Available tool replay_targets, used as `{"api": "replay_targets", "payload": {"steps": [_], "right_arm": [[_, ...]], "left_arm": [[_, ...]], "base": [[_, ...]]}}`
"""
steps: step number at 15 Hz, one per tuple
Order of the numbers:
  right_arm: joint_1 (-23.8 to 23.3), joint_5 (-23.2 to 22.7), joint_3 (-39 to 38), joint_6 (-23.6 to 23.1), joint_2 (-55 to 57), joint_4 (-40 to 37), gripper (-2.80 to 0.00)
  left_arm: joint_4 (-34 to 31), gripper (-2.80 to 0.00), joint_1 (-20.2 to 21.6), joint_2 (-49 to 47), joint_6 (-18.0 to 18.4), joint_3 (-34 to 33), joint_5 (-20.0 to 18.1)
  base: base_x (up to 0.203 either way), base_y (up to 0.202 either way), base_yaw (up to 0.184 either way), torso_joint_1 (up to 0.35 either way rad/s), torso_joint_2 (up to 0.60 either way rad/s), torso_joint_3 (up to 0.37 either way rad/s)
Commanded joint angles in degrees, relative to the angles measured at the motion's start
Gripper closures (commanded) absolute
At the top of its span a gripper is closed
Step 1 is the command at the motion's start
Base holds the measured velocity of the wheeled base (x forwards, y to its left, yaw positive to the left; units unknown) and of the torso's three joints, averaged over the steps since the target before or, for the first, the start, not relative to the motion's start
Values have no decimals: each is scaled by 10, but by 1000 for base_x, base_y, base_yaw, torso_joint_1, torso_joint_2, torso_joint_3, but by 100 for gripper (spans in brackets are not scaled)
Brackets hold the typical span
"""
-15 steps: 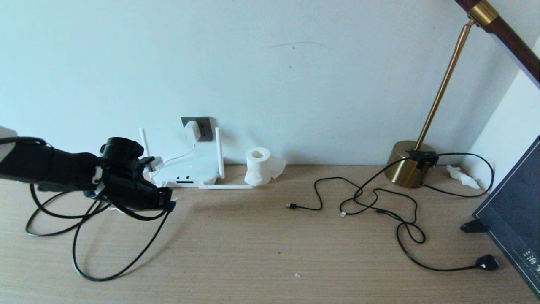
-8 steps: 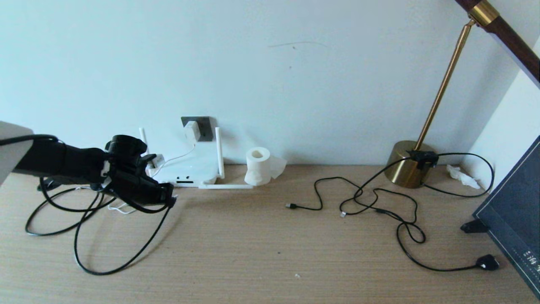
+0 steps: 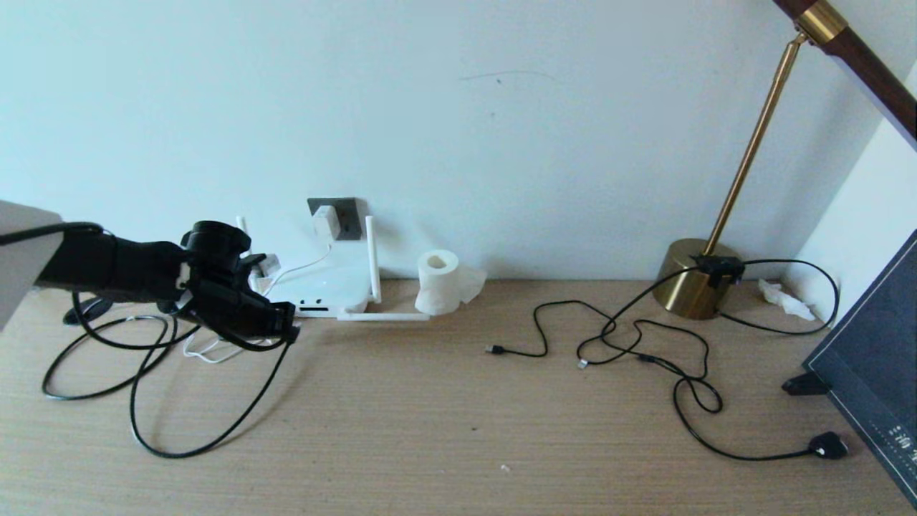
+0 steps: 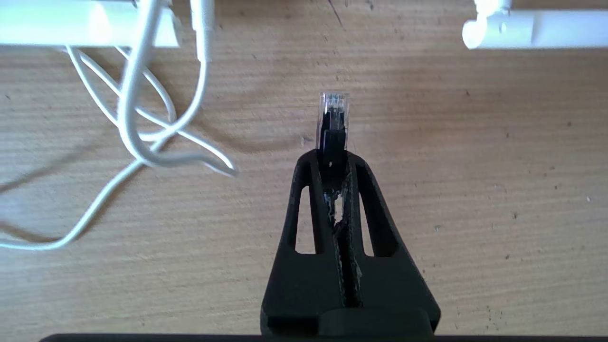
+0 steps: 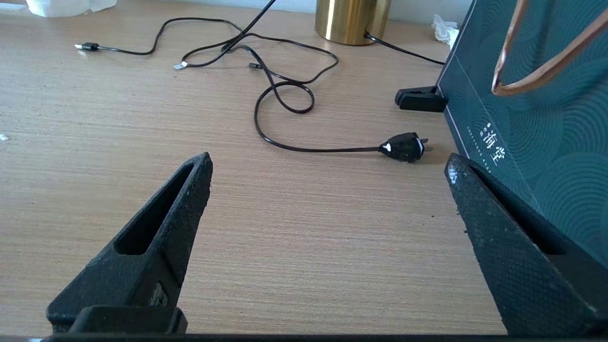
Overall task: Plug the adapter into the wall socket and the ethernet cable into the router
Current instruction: Plug cable into router interface
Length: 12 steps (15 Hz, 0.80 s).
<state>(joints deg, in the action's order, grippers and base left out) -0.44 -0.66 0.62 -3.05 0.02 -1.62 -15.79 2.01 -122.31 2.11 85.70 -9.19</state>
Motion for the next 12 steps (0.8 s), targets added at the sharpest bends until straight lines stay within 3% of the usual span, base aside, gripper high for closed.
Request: {"api": "replay_targets", "payload": {"steps": [1,12], "right_arm": [[0,0,0,0,1,0,-280],[0,0,0,0,0,0,-280]], "left_arm": [[-2,0,0,-5,0,7,0],[-2,0,4,-16,0,24,0]], "base": [[0,0,0,0,0,0],[0,0,0,0,0,0]]}}
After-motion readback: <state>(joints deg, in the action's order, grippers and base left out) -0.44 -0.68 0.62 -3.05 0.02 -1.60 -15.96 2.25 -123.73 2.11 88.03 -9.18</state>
